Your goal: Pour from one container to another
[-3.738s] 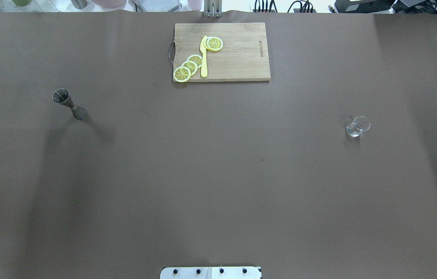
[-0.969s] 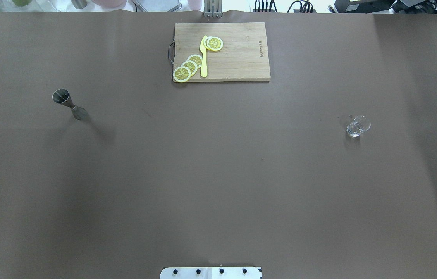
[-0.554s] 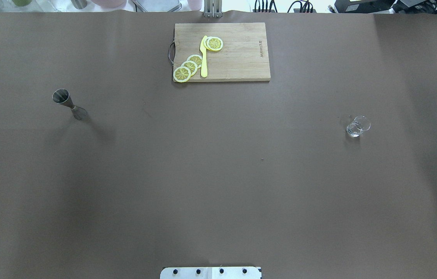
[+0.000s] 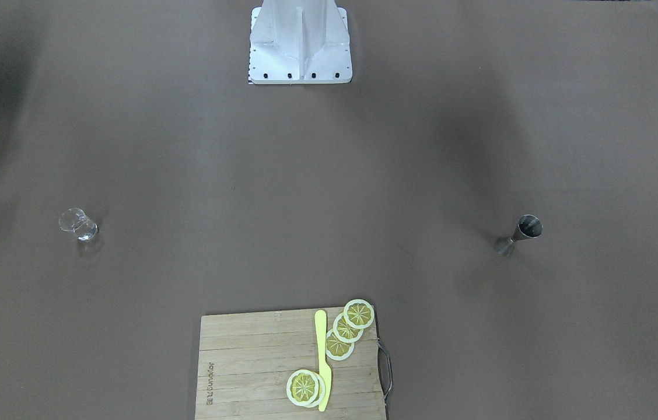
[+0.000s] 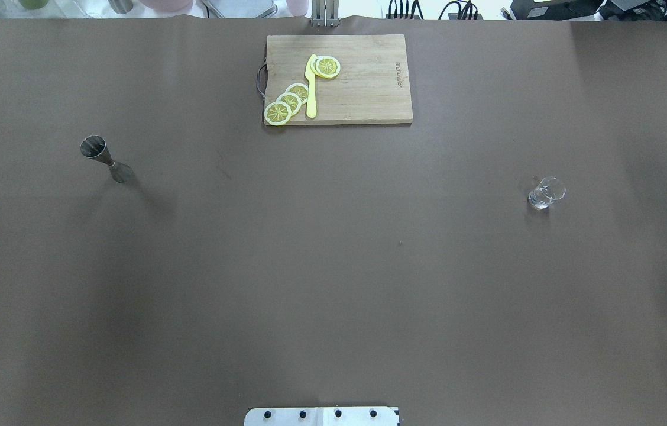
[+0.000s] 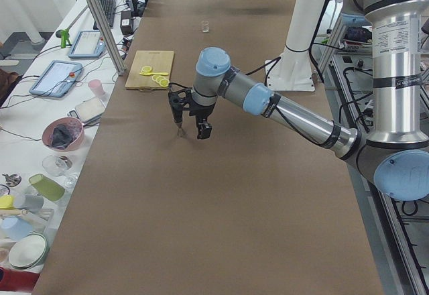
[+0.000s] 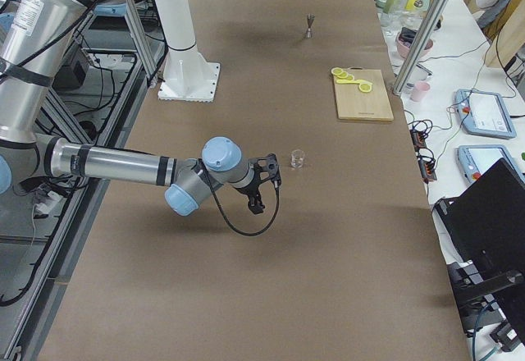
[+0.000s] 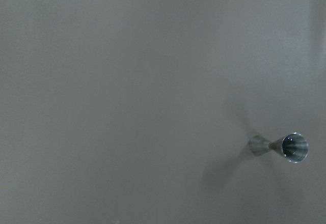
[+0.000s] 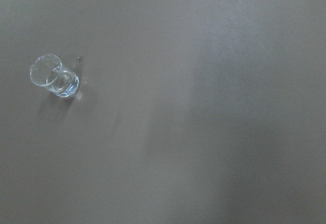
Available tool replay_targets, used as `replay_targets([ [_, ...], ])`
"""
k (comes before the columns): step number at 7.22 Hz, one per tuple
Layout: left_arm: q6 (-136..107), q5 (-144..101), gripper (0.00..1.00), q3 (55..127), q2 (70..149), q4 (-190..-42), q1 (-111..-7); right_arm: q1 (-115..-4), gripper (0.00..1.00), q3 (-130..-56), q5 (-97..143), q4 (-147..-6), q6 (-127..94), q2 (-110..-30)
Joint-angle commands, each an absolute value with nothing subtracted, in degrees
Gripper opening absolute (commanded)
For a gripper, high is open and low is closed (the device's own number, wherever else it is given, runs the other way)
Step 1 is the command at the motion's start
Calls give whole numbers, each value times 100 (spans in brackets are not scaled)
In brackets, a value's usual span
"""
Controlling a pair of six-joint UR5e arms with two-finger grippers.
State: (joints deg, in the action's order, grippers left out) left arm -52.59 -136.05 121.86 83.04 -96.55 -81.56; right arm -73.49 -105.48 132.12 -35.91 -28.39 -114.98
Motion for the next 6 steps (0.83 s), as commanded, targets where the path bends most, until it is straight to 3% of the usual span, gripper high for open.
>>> replay_targets([
  [1,-6498,-13527,98,12164,8297,-10524,-7528,-6779,100,-10521,12518,-2693,-2761,-11522],
  [6,-8007,-11798,98,12303,8481,-11382,-5988,-6530,100,-10195,12401,-2145,-1832,-11162],
])
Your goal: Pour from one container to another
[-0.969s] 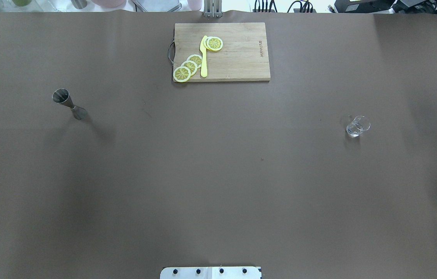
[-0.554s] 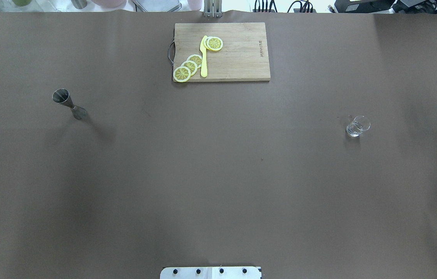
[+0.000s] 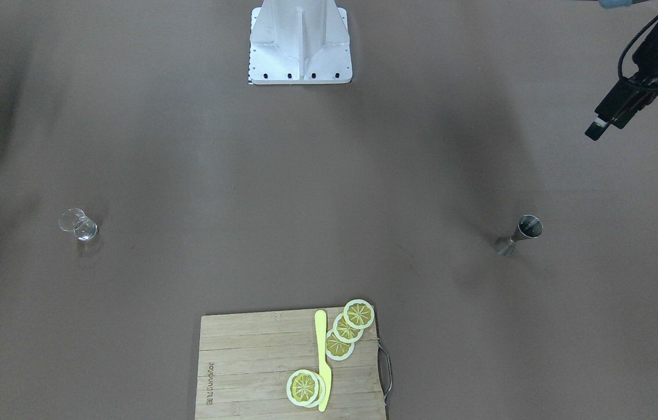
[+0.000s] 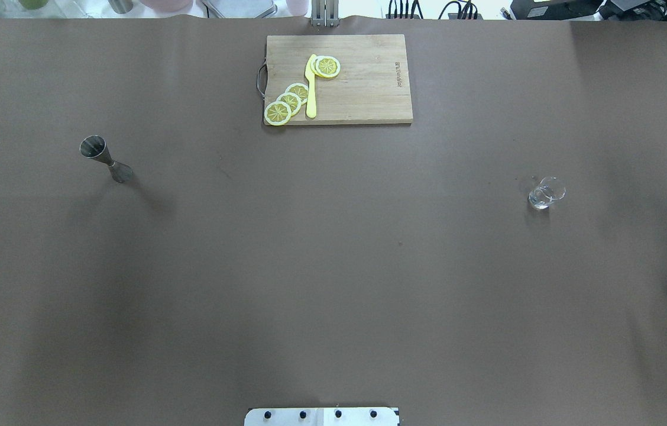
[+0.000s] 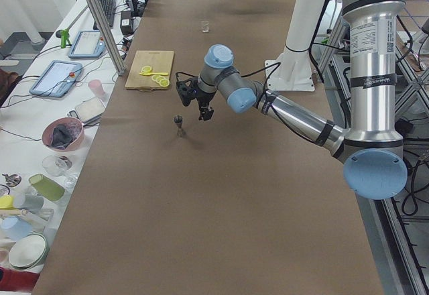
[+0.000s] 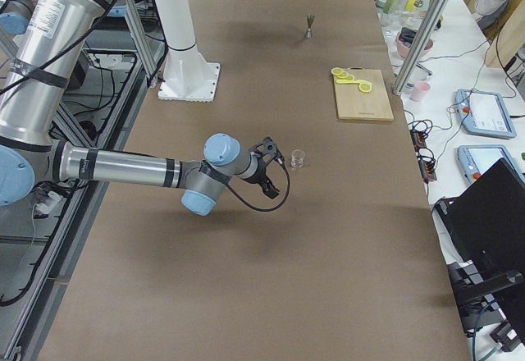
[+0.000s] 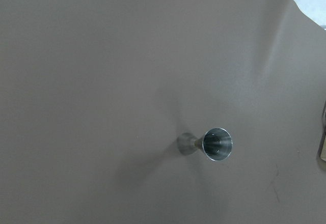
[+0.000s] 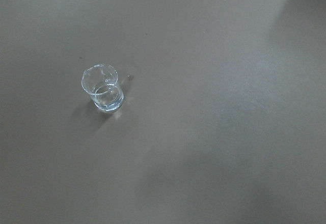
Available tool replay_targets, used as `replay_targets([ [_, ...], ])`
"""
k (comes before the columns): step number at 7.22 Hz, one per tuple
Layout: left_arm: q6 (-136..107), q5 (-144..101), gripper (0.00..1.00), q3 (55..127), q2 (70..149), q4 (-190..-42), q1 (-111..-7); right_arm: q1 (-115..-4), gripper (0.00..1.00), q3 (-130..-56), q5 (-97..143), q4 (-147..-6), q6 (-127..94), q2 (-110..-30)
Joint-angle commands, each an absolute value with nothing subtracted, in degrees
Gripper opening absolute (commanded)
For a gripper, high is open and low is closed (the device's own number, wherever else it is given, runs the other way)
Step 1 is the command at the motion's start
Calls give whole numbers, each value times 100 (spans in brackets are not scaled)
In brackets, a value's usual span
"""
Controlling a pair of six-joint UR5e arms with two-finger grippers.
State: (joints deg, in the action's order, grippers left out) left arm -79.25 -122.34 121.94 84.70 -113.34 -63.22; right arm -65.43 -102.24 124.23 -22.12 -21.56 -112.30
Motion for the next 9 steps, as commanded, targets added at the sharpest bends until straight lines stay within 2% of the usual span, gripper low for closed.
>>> replay_targets([
  [1,-8016,-11395,97,12331,8473,-11382,-5759,-6530,100,-10152,12401,-2153,-1654,-11093],
  [5,-8042,-8891,96,12208,8464,-11636,-4266,-6337,100,-9897,12498,-1977,-1652,-10934],
  [7,-8077,-7023,97,12104,8490,-11628,-3353,-5889,100,-9844,12498,-2039,-1547,-10925],
  [9,-8086,-5920,97,11648,8927,-11637,-3059,-5880,100,-9809,12455,-2013,-1216,-10925],
])
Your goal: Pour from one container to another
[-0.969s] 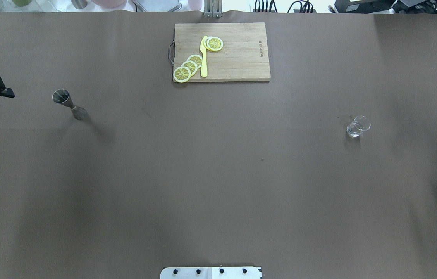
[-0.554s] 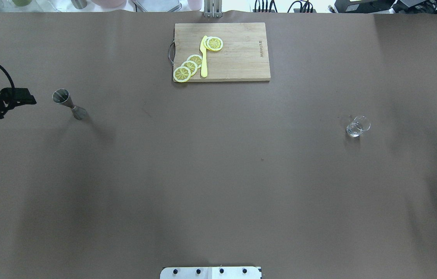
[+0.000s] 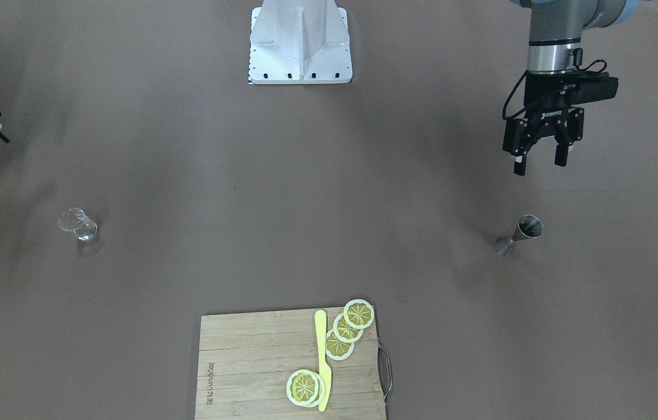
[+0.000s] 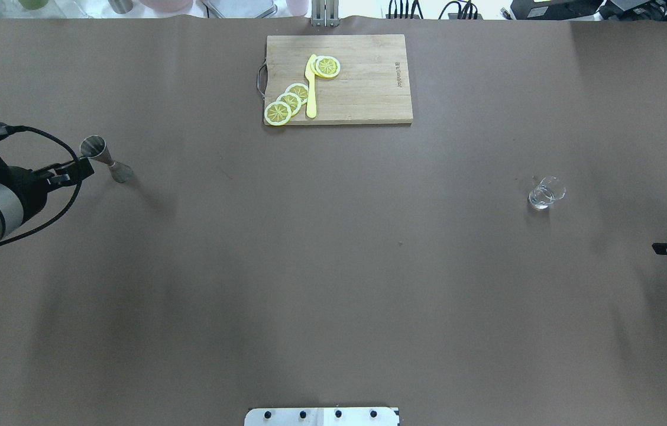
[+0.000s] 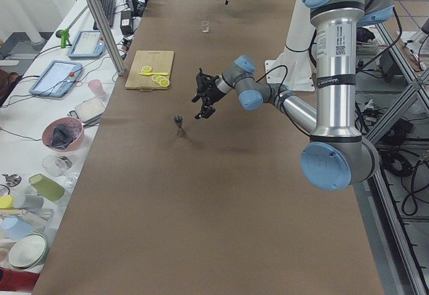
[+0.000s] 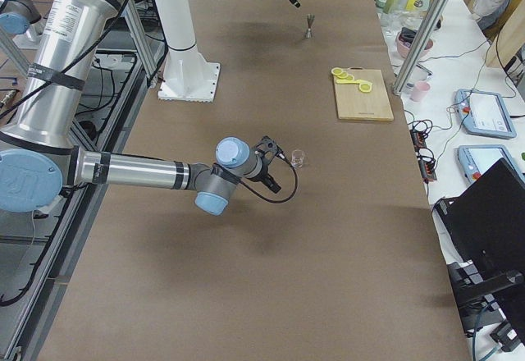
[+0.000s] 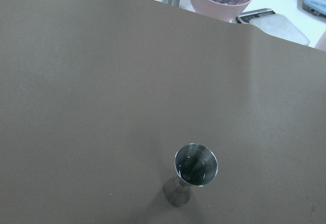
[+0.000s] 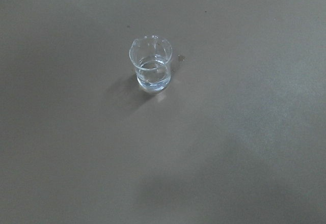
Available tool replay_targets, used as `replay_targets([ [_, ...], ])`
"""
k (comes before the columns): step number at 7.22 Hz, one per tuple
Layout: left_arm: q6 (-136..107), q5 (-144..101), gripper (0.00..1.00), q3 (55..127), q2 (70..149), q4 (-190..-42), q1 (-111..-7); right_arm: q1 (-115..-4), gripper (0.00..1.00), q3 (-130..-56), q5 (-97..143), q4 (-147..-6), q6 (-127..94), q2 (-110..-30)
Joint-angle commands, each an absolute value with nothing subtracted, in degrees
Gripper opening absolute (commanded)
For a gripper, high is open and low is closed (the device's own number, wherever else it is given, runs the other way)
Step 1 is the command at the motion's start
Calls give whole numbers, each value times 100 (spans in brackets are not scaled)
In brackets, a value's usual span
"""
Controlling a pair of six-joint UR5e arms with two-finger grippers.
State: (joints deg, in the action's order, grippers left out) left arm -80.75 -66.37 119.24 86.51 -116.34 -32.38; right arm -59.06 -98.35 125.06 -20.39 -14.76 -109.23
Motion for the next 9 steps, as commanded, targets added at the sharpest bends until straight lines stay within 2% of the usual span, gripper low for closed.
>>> replay_targets([
  [1,-8086,-5515,97,11437,9069,-11628,-3032,-5880,100,-9817,12071,-1952,-134,-10846],
  [4,-8121,-4588,97,10795,9517,-11540,-2751,-5880,100,-9582,11849,-1269,-26,-10564],
  [9,-9491,-4475,97,10688,9369,-11138,-2331,-5827,100,-9204,11751,-881,-2167,-10275],
])
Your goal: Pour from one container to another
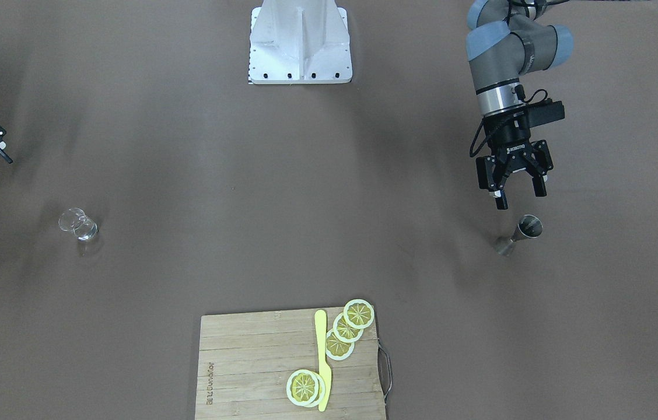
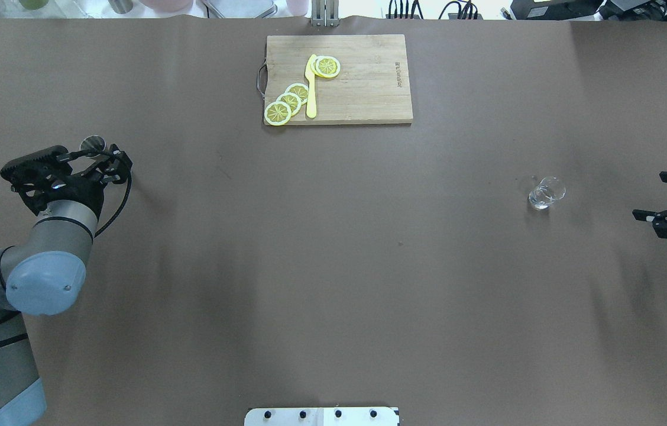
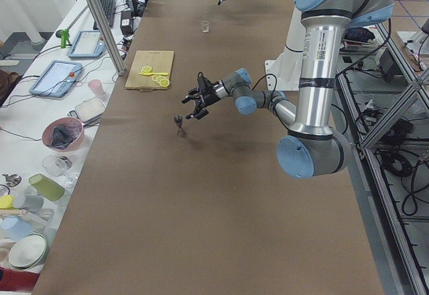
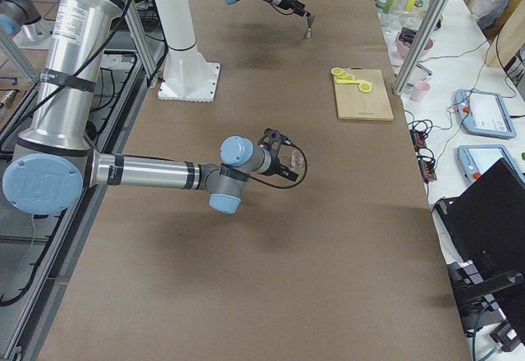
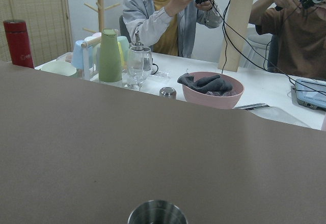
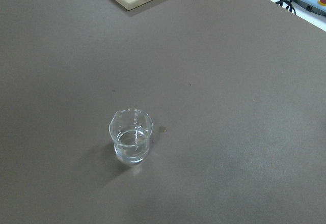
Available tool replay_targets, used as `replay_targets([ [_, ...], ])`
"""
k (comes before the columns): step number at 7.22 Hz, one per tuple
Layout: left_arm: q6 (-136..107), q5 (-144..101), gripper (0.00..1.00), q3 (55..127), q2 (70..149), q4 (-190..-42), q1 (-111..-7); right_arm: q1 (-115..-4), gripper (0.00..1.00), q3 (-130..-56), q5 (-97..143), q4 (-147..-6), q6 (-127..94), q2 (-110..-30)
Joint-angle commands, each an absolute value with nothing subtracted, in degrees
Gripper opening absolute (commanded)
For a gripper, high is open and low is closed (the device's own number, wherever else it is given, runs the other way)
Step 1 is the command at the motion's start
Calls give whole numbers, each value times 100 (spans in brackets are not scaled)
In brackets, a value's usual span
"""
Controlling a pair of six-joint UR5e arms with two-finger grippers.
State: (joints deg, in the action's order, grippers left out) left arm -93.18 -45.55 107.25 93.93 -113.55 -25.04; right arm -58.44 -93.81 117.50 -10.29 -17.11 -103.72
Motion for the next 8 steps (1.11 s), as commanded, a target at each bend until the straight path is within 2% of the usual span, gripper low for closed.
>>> replay_targets([
  [1,-9779,-4317,97,10635,9369,-11023,-2199,-5818,100,-9054,11742,-775,-2310,-10214],
  [3,-9896,-4254,96,10390,9421,-10969,-2118,-5687,100,-8703,11786,-354,-2846,-9942],
  [5,-10220,-3973,96,9925,9623,-10977,-2109,-5389,100,-8018,11909,611,-2830,-9677],
  [8,-10239,-3370,96,9598,9835,-10978,-2109,-5405,100,-7937,12479,861,-1807,-9703],
])
